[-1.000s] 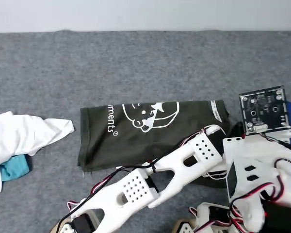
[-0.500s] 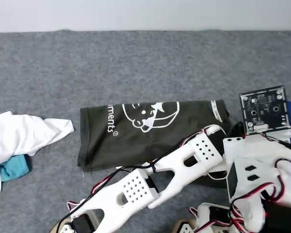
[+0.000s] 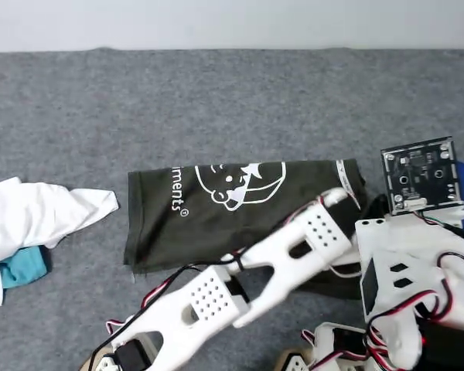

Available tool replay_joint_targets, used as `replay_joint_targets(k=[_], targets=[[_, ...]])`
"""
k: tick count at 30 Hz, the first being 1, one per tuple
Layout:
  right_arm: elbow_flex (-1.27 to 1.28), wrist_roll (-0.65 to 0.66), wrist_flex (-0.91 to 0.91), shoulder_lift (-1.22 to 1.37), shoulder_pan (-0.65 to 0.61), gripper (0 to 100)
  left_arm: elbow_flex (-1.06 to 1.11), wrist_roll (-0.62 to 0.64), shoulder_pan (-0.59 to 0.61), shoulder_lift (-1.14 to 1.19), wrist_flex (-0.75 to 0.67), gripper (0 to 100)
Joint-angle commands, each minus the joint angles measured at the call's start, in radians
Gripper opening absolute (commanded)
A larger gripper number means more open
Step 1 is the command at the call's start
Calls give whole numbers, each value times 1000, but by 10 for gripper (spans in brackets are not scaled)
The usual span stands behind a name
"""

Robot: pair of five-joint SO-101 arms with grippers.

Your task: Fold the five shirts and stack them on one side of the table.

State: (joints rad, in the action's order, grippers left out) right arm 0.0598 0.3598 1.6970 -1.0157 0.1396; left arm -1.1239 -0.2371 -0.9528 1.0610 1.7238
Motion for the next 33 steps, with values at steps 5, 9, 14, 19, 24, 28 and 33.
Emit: replay_joint_targets(k=[5,9,14,19,24,28,33], targets=[[-5,-11,7,1,-1,9,-21,-8,144,-80,20,9],[-3,-12,7,4,-1,9,-18,-11,218,-78,-26,36],[23,-9,-2,-1,-1,9,-16,-6,279,-78,-86,162],[61,-12,-2,-4,-1,9,-15,-12,296,-68,-129,188],[60,-8,-4,-4,-1,9,-21,-35,308,-17,-124,188],[60,-6,2,-5,4,9,-77,-35,284,-49,-14,186],[58,-6,-4,-21,5,9,-125,-3,226,-115,32,185]])
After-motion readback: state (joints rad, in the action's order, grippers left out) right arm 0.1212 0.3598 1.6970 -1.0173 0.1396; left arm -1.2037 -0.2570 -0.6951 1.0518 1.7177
